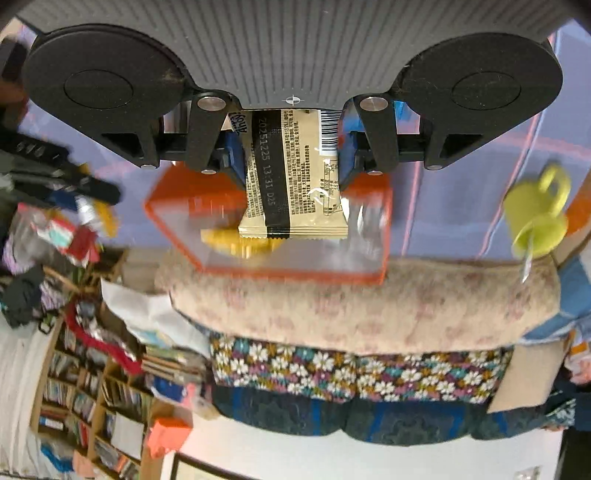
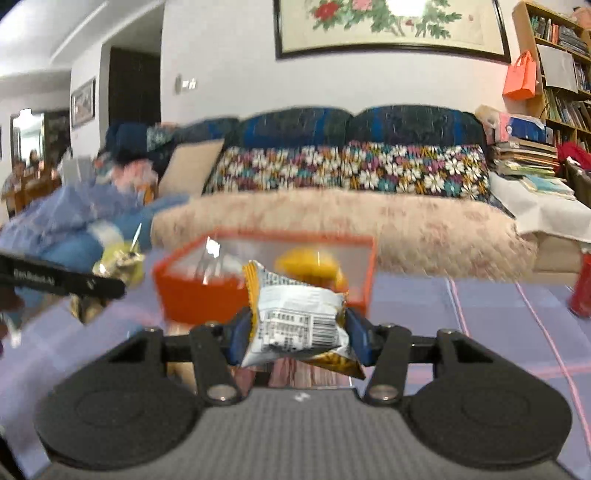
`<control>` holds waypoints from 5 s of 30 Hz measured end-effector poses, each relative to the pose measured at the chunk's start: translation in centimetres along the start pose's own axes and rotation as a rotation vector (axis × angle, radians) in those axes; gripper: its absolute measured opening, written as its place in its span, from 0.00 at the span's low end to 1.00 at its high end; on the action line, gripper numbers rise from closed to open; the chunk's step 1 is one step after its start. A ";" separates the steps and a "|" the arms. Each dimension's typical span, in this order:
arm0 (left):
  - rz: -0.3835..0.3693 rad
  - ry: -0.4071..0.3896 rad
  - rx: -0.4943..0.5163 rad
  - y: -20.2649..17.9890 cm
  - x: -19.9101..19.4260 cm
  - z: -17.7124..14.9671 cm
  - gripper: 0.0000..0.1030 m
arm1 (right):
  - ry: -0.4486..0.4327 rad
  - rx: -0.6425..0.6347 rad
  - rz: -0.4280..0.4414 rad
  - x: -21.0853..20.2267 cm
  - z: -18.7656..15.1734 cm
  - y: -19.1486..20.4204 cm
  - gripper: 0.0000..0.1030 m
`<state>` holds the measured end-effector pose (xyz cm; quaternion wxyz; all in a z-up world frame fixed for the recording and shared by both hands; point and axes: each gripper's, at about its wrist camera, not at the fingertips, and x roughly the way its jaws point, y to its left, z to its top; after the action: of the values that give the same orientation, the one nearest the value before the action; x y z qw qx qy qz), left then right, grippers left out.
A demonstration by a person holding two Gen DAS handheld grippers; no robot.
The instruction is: Organize snacks
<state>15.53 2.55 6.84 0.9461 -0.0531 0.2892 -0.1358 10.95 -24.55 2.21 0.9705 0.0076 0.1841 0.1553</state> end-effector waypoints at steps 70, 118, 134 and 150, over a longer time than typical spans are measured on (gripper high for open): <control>-0.107 0.183 0.079 -1.9 -1.7 -12.4 0.36 | 0.236 0.179 0.003 1.2 -7.8 1.4 0.99; 0.065 0.209 -0.069 0.2 2.2 -11.7 0.67 | 0.266 0.172 0.089 1.7 -8.4 1.0 0.84; 0.066 0.236 -0.054 0.1 2.8 -12.1 0.72 | 0.354 -0.007 0.088 -1.0 -11.6 2.9 0.72; 0.116 0.262 0.100 -2.2 3.4 -13.5 0.10 | 0.357 -0.135 0.036 -2.8 -12.8 3.4 0.77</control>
<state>10.14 -0.86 -5.72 0.9080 0.0293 0.4056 -0.1010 2.84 -22.73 -8.45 0.9178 -0.0821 0.3424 0.1836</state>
